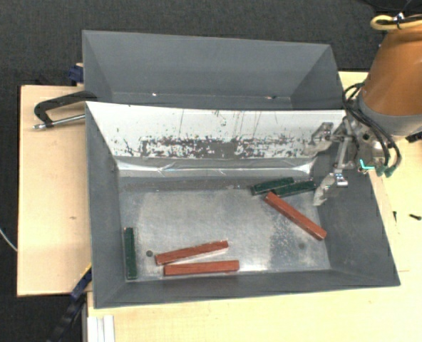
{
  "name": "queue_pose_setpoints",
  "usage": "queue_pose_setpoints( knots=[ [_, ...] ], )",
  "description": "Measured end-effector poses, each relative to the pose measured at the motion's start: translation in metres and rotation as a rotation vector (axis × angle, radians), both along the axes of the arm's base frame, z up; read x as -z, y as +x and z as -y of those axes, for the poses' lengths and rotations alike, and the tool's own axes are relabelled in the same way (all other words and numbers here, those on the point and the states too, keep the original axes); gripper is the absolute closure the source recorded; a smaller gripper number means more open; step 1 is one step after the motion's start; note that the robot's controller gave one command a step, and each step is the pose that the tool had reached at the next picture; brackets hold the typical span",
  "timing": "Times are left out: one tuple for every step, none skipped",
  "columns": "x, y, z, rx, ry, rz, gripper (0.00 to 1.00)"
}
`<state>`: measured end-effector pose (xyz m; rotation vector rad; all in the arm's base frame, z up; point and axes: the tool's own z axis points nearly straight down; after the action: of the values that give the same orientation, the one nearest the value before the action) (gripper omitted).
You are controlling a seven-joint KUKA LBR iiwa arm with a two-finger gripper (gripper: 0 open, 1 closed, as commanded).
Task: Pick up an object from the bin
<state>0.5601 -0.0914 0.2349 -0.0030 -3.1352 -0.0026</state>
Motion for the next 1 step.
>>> queue_pose_setpoints(
  knots=[
    [-0.0042,0.0015,-0.0003,-0.002,-0.002,0.008,0.00]
  ],
)
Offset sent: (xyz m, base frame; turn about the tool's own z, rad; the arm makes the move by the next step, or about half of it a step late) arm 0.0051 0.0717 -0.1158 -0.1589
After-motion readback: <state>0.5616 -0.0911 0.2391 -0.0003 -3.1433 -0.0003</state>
